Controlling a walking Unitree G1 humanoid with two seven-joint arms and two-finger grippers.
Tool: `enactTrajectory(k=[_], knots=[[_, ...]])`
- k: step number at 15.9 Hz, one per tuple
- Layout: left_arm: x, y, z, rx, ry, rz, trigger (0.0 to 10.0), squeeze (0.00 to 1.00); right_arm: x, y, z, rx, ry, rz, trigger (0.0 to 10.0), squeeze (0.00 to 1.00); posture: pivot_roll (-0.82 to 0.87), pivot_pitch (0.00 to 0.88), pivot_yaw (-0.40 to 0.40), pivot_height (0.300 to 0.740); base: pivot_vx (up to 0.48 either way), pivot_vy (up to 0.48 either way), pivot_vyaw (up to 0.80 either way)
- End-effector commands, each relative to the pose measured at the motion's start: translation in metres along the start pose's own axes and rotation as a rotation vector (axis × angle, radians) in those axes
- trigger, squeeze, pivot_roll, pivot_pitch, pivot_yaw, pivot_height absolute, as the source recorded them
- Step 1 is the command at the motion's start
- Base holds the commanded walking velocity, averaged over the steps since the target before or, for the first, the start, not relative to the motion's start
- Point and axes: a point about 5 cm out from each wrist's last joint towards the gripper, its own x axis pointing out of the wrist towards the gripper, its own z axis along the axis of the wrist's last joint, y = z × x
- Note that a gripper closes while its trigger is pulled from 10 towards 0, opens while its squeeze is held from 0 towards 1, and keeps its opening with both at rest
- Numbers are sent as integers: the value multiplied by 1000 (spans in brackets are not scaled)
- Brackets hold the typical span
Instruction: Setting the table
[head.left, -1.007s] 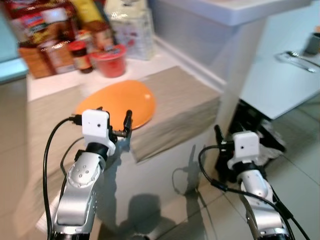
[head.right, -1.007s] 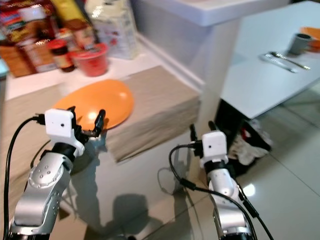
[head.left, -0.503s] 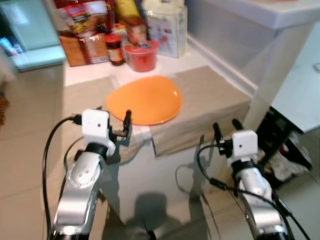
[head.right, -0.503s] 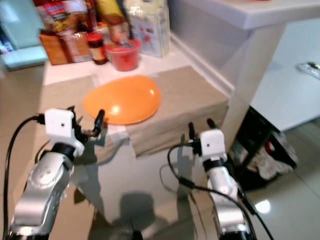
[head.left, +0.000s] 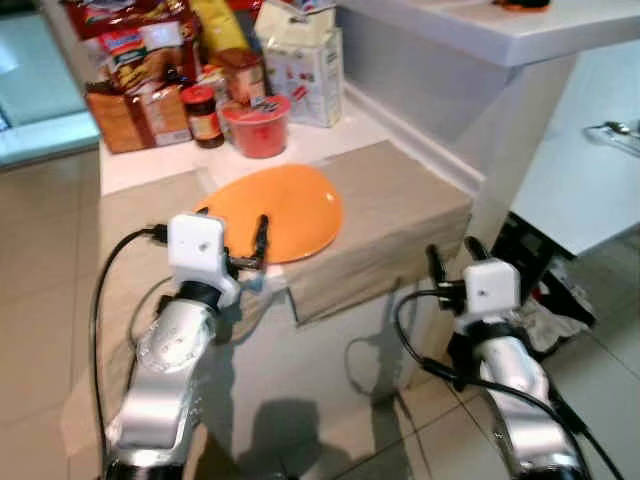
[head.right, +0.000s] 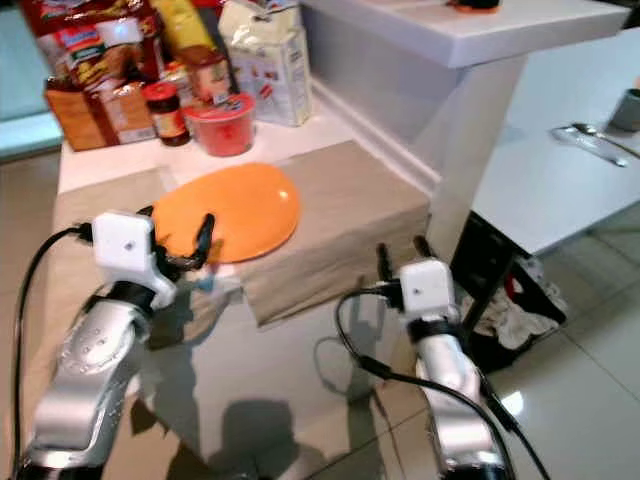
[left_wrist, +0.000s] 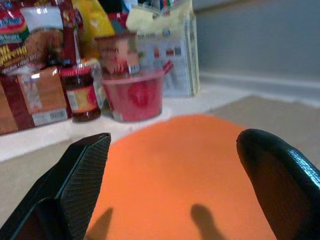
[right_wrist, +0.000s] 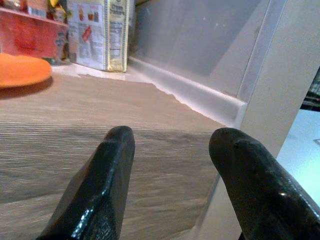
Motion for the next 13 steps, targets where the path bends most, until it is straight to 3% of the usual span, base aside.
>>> enactTrajectory(k=[1, 3, 8, 12, 13], knots=[[-2, 3, 0, 26, -2, 6, 10000, 0, 4, 4, 7, 8, -34, 9, 10000, 90, -94, 0, 79, 740, 458, 0, 769], [-1, -1, 3, 42, -19, -20, 10000, 0, 4, 3, 5, 14, -17, -11, 10000, 0, -93, 0, 80, 740, 231, 0, 297], [5, -2, 9, 66, -20, -39, 10000, 0, 5, 4, 5, 11, -24, -9, 10000, 0, -91, 0, 81, 740, 0, 0, 0], [30, 0, 22, 57, 23, -88, 10000, 0, 6, 3, 4, 10, -24, -11, 10000, 0, -87, 0, 82, 740, 0, 0, 0], [37, -1, 24, 54, 15, -128, 10000, 1000, 6, 4, 4, 10, -26, -11, 10000, 0, -88, 0, 85, 740, 0, 0, 0]])
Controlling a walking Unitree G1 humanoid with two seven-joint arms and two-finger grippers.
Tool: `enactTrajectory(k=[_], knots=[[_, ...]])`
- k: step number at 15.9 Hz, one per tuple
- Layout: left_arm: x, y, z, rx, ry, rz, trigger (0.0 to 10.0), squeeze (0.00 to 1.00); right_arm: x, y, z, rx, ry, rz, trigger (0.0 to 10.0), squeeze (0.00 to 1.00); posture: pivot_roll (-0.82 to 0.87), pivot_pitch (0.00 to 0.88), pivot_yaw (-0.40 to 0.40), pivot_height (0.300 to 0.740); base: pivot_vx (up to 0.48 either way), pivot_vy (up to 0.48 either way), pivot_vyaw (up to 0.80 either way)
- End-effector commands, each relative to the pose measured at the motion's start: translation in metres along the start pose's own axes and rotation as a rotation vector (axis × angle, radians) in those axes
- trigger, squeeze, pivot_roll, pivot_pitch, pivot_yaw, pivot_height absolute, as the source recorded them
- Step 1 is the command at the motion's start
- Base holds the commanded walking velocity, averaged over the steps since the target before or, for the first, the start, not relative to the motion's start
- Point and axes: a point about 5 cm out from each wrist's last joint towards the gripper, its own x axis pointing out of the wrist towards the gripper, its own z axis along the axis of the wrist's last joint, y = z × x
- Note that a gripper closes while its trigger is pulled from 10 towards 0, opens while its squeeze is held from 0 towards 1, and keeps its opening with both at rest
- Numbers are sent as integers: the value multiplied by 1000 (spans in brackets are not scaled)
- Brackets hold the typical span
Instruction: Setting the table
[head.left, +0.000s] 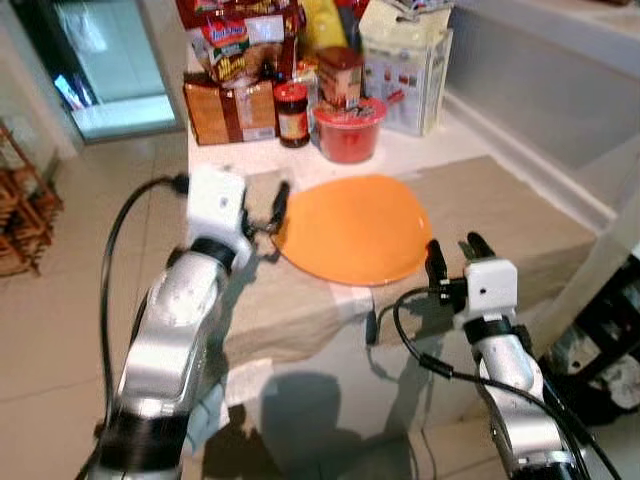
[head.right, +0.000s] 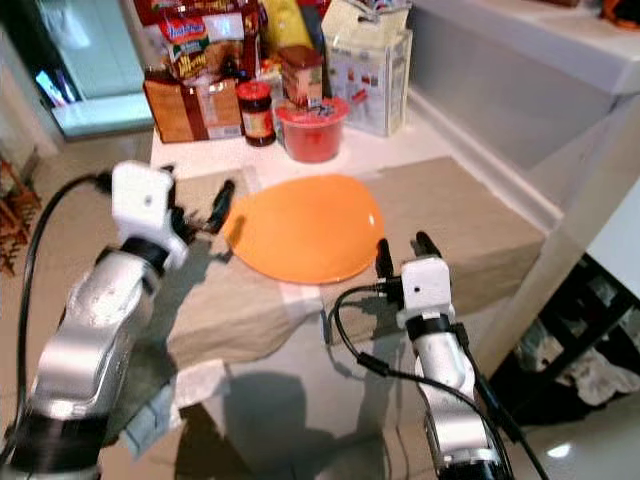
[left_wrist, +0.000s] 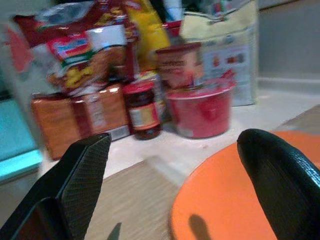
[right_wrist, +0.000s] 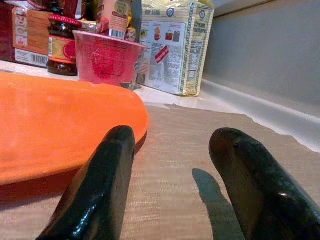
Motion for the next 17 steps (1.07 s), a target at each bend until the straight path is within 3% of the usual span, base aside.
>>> enactTrajectory(k=[1, 6, 10, 11, 12, 17], knots=[[5, 0, -4, 13, 33, -46, 10000, 1000, 2, 1, 0, -3, -2, 6, 10000, 0, -90, 0, 89, 740, 0, 0, 0], [12, -13, -4, 3, 37, -128, 10000, 1000, 0, -2, 1, -9, -4, -14, 10000, 0, -111, 0, 100, 740, 0, 0, 0], [11, -12, -8, -12, 68, -129, 10000, 1000, 0, -3, 1, -11, -2, -15, 10000, 0, -108, 0, 98, 740, 0, 0, 0], [11, -12, -7, -38, 56, -137, 0, 1000, 0, -2, 0, -10, -1, -13, 10000, 0, -106, 0, 98, 740, 0, 0, 0], [10, -11, -6, -55, 50, -136, 0, 0, 0, -1, 1, -10, 0, -13, 10000, 0, -105, 0, 99, 740, 0, 0, 0], [9, -3, -18, -49, 111, -102, 0, 0, -2, -2, 0, -12, 4, -16, 10000, 0, -112, 0, 101, 740, 0, 0, 0]])
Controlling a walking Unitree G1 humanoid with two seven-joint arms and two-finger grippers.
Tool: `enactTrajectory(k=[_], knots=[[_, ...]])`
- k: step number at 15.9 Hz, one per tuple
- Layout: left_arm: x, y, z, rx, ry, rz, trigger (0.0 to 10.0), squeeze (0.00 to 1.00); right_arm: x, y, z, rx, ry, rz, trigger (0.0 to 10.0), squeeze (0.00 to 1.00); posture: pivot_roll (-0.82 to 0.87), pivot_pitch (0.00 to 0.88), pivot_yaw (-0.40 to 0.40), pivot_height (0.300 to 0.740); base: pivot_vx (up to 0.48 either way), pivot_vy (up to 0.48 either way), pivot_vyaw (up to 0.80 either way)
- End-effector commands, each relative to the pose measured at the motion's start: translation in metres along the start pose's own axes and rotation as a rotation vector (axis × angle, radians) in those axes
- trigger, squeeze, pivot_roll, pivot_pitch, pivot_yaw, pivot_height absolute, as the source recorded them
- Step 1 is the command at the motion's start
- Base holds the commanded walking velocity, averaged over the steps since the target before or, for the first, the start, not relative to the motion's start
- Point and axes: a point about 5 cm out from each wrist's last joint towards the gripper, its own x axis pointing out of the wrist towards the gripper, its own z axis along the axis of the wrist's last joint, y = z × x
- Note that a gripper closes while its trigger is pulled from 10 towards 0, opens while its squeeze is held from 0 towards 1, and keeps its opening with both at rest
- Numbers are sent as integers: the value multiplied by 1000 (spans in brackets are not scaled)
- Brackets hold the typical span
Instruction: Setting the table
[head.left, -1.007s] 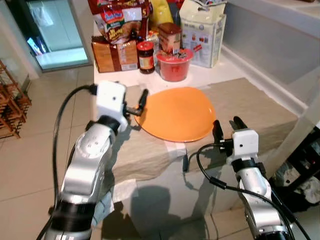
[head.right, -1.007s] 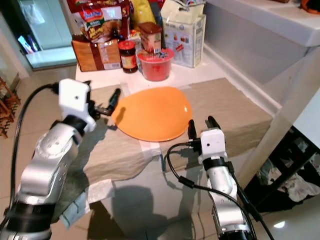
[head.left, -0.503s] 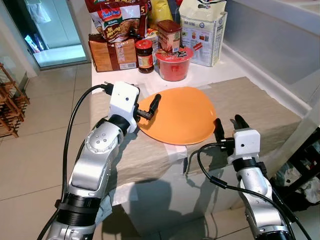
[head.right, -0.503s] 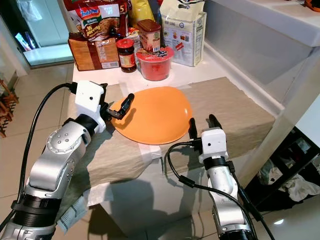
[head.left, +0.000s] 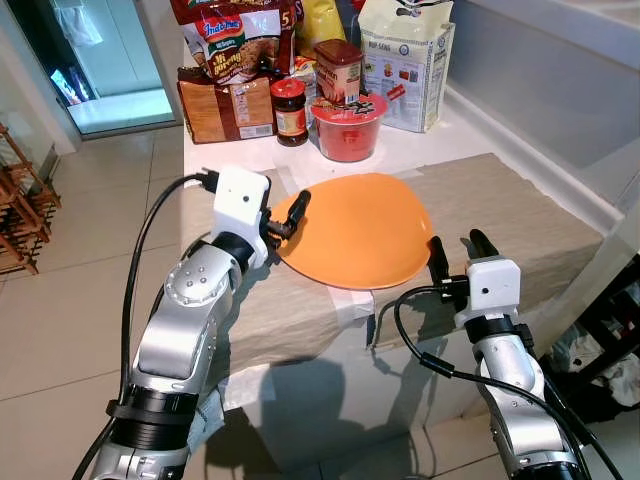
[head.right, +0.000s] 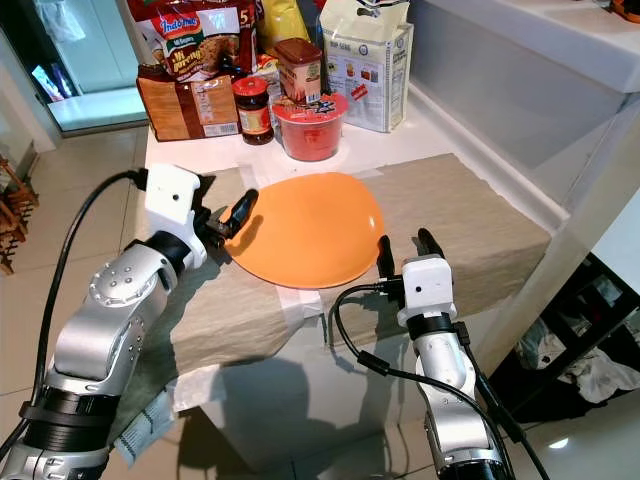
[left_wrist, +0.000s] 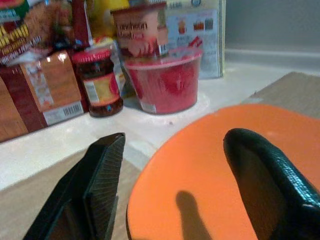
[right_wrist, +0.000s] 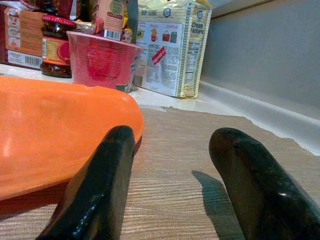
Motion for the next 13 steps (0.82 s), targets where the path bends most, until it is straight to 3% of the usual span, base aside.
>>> enactTrajectory(k=[1, 10, 13], knots=[[-1, 6, -4, -17, 24, 15, 0, 0, -2, -2, -3, -8, 31, -8, 10000, 0, -116, 0, 102, 740, 0, 0, 0], [2, 5, -5, -17, 22, -50, 0, 0, -4, -14, 0, -23, 36, -39, 10000, 0, -142, 0, 104, 740, 0, 0, 0], [3, 6, -7, -28, 29, -50, 0, 0, 1, -18, 14, -14, 0, -43, 10000, 0, -152, 0, 101, 740, 0, 0, 0]])
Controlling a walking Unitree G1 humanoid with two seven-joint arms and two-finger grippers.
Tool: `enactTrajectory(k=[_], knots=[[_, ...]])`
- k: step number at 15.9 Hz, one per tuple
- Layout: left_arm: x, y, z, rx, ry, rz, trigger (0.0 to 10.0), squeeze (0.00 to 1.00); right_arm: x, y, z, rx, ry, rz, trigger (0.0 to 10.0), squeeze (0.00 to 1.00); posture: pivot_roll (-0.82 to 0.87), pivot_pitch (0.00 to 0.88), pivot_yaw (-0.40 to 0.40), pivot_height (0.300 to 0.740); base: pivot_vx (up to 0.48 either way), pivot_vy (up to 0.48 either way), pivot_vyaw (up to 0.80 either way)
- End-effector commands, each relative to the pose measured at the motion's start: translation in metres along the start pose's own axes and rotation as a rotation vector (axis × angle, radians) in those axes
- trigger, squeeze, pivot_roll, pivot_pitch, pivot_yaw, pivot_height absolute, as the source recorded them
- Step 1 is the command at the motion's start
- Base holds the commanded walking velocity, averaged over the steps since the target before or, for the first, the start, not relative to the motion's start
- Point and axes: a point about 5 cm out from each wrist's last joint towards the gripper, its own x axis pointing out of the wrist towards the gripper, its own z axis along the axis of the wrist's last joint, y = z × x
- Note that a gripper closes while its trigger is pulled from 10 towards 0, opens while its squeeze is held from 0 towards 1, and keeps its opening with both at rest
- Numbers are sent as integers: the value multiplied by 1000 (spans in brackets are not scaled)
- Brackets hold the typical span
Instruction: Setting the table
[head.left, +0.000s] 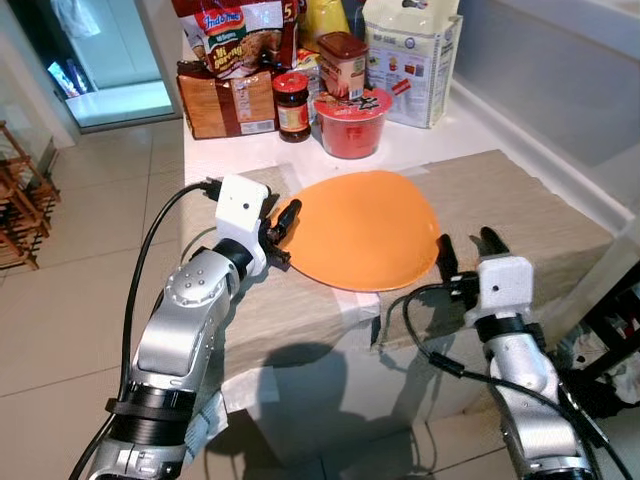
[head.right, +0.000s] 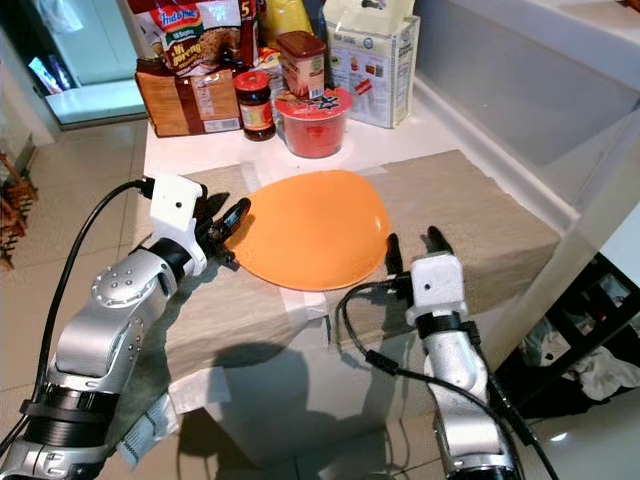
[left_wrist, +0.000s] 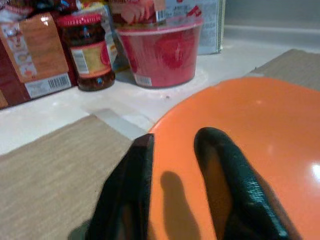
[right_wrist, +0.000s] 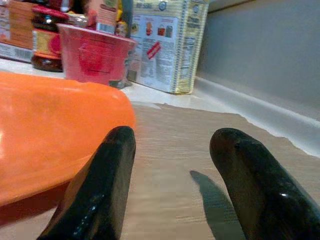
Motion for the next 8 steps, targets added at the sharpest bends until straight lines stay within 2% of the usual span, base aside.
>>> enactTrajectory(k=[1, 5, 8], knots=[[2, 3, 6, 8, -20, -4, 0, 0, 3, -4, 6, 8, -15, -11, 10000, 0, -152, 0, 101, 740, 0, 0, 0], [5, 4, 4, 3, -22, -11, 0, 0, 8, -17, 18, 33, -27, -30, 10000, 0, -168, 0, 94, 740, 0, 0, 0], [6, 5, 2, 1, -17, -23, 0, 0, 10, -19, 18, 83, 36, -42, 10000, 0, -174, 0, 97, 740, 0, 0, 0]])
